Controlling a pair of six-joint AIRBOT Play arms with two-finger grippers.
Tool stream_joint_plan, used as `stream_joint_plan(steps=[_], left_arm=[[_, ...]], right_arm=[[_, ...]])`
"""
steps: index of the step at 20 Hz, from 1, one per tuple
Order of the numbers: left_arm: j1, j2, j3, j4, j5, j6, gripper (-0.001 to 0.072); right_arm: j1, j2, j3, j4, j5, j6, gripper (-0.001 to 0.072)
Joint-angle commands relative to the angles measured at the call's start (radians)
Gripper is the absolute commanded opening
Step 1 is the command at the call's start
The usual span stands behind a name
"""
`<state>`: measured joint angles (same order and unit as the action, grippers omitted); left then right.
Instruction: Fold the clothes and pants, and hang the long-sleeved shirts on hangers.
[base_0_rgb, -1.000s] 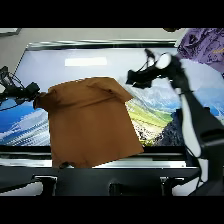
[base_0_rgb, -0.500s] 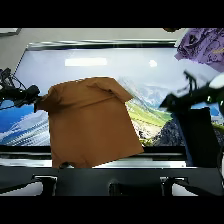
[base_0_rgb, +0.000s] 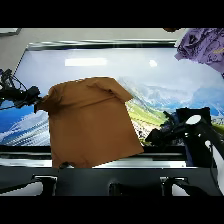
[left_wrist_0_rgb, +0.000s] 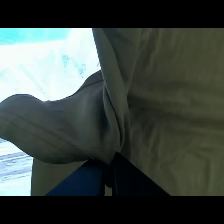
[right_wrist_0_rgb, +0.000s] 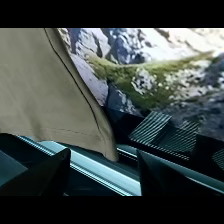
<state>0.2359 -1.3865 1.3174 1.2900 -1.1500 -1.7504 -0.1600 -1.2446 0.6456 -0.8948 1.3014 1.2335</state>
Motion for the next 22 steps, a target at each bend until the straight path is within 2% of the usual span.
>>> stream_joint_plan(steps=[1, 5, 7, 10, 11, 13, 15, 17, 18, 20, 22], left_arm=[[0.000, 0.000, 0.001, 0.000, -0.003, 0.000, 0.0019], [0.000, 0.000, 0.001, 0.000, -0.003, 0.000, 0.0018], [0.000, 0.000, 0.001, 0.000, -0.006, 0.000, 0.0019], [0.000, 0.000, 0.001, 0.000, -0.006, 0.000, 0.0018], [0.000, 0.000, 0.001, 0.000, -0.006, 0.000, 0.0019], [0.000, 0.000, 0.001, 0.000, -0.006, 0.000, 0.0019], [0.000, 0.000, 0.001, 0.000, -0.006, 0.000, 0.0019], [0.000, -0.003, 0.000, 0.000, -0.006, 0.000, 0.0019], [0.000, -0.005, 0.000, 0.000, -0.006, 0.000, 0.0018], [-0.001, -0.012, -0.001, 0.000, -0.006, 0.000, 0.0018], [-0.008, -0.018, -0.014, 0.000, -0.006, -0.001, 0.0018]], right_arm=[[0.079, 0.002, -0.068, 0.029, -0.091, -0.018, 0.0505], [0.187, -0.037, -0.075, 0.032, -0.135, 0.008, 0.0502], [0.215, -0.052, -0.075, 0.059, -0.137, 0.008, 0.0463], [0.217, -0.052, -0.060, 0.119, -0.129, -0.006, 0.0038], [0.217, -0.052, -0.025, 0.105, -0.122, -0.003, 0.0034], [0.217, -0.052, 0.118, -0.014, -0.127, 0.093, 0.0034], [0.217, -0.053, 0.321, -0.232, -0.169, 0.249, 0.0033], [0.217, -0.069, 0.531, -0.507, -0.227, 0.452, 0.0033], [0.217, -0.092, 0.637, -0.620, -0.247, 0.516, 0.0033], [0.215, -0.169, 0.830, -0.739, -0.262, 0.587, 0.0034], [0.193, -0.278, 1.000, -0.736, -0.256, 0.620, 0.0034]])
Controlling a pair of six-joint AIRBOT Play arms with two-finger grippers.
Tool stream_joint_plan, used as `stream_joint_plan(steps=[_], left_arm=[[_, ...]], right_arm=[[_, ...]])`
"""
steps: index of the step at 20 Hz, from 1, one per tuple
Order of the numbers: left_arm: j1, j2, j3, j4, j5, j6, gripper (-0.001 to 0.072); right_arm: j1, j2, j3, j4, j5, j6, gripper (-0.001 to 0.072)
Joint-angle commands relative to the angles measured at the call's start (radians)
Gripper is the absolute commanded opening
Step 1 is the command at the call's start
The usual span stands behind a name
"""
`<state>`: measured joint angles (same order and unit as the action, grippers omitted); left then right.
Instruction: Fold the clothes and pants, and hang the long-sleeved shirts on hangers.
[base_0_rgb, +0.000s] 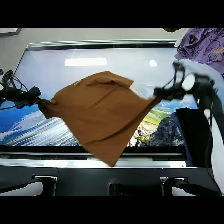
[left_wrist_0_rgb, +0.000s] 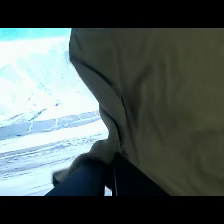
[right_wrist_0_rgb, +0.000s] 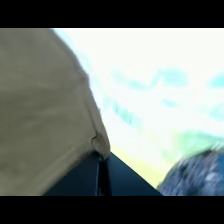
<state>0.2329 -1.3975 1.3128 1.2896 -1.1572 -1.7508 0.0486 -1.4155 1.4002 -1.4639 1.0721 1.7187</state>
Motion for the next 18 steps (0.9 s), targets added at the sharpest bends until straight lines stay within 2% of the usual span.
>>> stream_joint_plan(steps=[1, 3, 6, 7, 8, 9, 10, 12, 15, 18], left_arm=[[-0.011, -0.008, -0.020, 0.000, 0.001, 0.000, 0.0018], [-0.031, -0.008, -0.049, 0.000, 0.003, -0.002, 0.0019], [-0.058, -0.008, -0.082, 0.000, 0.011, -0.003, 0.0019], [-0.064, -0.008, -0.087, 0.000, 0.014, -0.003, 0.0018], [-0.068, -0.008, -0.090, 0.000, 0.020, -0.004, 0.0018], [-0.071, -0.008, -0.090, -0.001, 0.021, -0.004, 0.0019], [-0.072, -0.008, -0.090, -0.001, 0.023, -0.004, 0.0018], [-0.072, -0.008, -0.090, -0.009, 0.023, -0.004, 0.0019], [-0.072, -0.008, -0.090, -0.011, 0.021, -0.004, 0.0018], [-0.072, -0.008, -0.090, -0.011, 0.021, -0.004, 0.0019]], right_arm=[[-0.021, -0.159, 0.311, -0.163, -0.024, 0.161, 0.0034], [-0.036, -0.252, 0.404, -0.127, -0.020, 0.198, 0.0035], [-0.050, -0.326, 0.428, -0.011, 0.019, 0.205, 0.0037], [-0.054, -0.335, 0.428, 0.027, 0.047, 0.204, 0.0090], [-0.061, -0.336, 0.428, 0.063, 0.075, 0.186, 0.0239], [-0.072, -0.329, 0.428, 0.109, 0.107, 0.136, 0.0299], [-0.093, -0.319, 0.429, 0.151, 0.150, 0.078, 0.0302], [-0.146, -0.283, 0.429, 0.219, 0.257, -0.028, 0.0436], [-0.240, -0.201, 0.374, 0.256, 0.364, -0.129, 0.0435], [-0.290, -0.066, 0.070, 0.448, 0.312, -0.220, 0.0435]])
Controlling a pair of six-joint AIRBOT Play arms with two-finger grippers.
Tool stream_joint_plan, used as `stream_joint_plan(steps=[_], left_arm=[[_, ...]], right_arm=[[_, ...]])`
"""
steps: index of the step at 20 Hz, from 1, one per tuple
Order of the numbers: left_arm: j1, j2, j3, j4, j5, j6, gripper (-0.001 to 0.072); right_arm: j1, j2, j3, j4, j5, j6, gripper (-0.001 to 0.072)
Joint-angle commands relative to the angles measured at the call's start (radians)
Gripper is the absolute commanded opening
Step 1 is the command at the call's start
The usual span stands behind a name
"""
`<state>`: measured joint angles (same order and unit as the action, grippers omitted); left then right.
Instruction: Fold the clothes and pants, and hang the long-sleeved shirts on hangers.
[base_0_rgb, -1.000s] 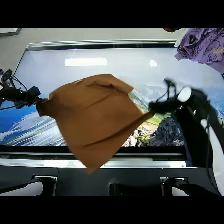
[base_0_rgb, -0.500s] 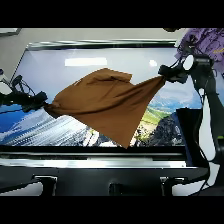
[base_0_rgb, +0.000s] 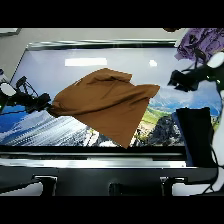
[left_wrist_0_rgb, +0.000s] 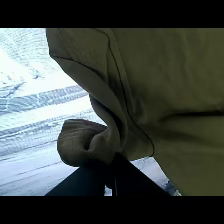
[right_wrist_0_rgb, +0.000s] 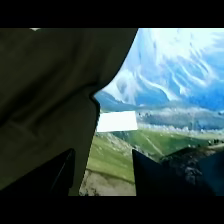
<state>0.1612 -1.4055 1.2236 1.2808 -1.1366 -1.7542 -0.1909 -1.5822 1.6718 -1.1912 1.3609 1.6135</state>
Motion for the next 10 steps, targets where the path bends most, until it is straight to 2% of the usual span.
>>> stream_joint_plan(steps=[1, 3, 6, 10], left_arm=[[-0.001, 0.000, -0.001, -0.003, 0.000, 0.000, 0.0019], [-0.001, 0.000, -0.001, -0.003, 0.000, 0.000, 0.0018], [-0.001, 0.000, -0.001, -0.003, -0.001, 0.000, 0.0018], [-0.001, 0.000, -0.001, -0.003, 0.000, 0.000, 0.0018]], right_arm=[[-0.042, 0.150, -0.344, 0.245, 0.007, -0.149, 0.0436], [0.002, 0.244, -0.624, 0.349, -0.043, -0.203, 0.0437], [0.114, 0.368, -0.964, 0.422, -0.185, -0.227, 0.0467], [0.270, 0.425, -1.192, 0.542, -0.352, -0.227, 0.0492]])
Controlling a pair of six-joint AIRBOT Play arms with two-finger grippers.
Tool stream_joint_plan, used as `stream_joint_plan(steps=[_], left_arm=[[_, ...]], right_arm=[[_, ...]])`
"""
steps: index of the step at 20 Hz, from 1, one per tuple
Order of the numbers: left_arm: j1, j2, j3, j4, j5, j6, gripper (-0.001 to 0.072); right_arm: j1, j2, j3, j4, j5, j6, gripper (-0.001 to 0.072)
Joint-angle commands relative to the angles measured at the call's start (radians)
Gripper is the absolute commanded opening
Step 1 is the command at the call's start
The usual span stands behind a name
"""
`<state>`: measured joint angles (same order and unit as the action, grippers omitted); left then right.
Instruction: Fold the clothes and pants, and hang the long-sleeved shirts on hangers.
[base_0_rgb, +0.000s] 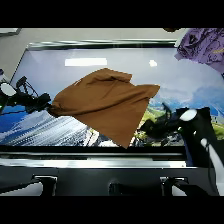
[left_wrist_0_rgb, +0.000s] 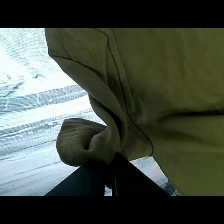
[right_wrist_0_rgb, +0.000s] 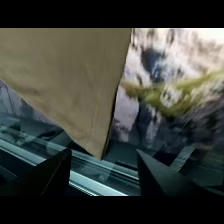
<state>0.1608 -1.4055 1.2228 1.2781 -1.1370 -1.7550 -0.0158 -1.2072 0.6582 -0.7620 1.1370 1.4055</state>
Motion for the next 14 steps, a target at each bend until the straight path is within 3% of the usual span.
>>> stream_joint_plan(steps=[1, 7, 12, 13, 14], left_arm=[[0.000, 0.000, 0.000, 0.000, 0.000, 0.000, 0.0019], [0.000, 0.000, -0.001, 0.000, 0.000, 0.000, 0.0019], [0.000, 0.000, -0.002, 0.000, 0.001, 0.000, 0.0018], [0.000, 0.000, -0.002, 0.000, 0.002, 0.000, 0.0018], [0.000, 0.000, -0.002, 0.000, 0.002, 0.000, 0.0019]], right_arm=[[0.128, 0.049, -0.192, 0.128, -0.156, -0.019, 0.0492], [0.293, 0.042, -0.193, 0.152, -0.330, 0.058, 0.0492], [0.369, -0.013, -0.193, 0.245, -0.414, 0.054, 0.0483], [0.383, -0.025, -0.193, 0.268, -0.428, 0.048, 0.0438], [0.395, -0.028, -0.193, 0.286, -0.440, 0.041, 0.0304]])
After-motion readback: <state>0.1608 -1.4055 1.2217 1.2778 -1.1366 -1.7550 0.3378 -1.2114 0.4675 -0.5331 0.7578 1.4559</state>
